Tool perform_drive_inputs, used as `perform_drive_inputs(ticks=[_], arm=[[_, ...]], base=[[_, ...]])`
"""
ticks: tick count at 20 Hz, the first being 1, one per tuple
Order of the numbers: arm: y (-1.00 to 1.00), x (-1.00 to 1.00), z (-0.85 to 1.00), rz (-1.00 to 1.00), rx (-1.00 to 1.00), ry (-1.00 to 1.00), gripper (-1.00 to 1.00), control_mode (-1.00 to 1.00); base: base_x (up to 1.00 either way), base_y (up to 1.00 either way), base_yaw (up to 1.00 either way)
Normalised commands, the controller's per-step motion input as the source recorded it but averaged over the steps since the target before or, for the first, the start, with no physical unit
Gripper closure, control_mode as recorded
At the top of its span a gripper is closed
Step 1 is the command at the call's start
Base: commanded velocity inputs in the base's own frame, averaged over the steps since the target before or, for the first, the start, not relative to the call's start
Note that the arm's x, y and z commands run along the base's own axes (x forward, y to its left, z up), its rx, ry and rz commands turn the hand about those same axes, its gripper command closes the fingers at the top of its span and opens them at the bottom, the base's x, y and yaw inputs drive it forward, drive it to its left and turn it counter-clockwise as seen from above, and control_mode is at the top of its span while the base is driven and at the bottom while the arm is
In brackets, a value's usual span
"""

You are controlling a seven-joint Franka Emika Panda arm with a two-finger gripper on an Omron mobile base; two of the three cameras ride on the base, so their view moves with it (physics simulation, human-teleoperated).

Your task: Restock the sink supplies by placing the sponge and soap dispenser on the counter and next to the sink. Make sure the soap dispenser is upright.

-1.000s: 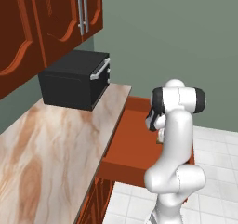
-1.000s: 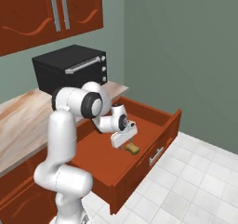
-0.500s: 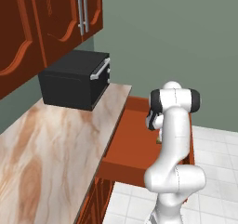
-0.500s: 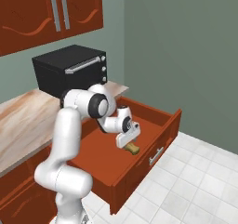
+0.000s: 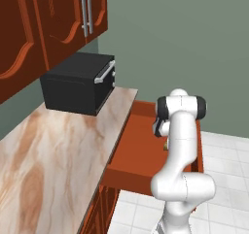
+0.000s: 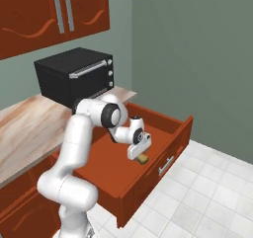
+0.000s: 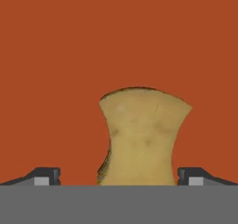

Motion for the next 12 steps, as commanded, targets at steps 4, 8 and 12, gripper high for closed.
perform_drive_inputs(ticks=[4,8,12], arm=[[-0.02,0.15,-0.30,0.00,0.04,0.00,-1.00,-1.00],[0.00,0.01,-0.38,0.00,0.01,0.00,-1.00,-1.00],[0.00,0.00,-0.43,0.00,0.00,0.00,-1.00,-1.00]], base=[[0.00,0.00,0.00],[0.00,0.00,0.00],[0.00,0.00,0.00]])
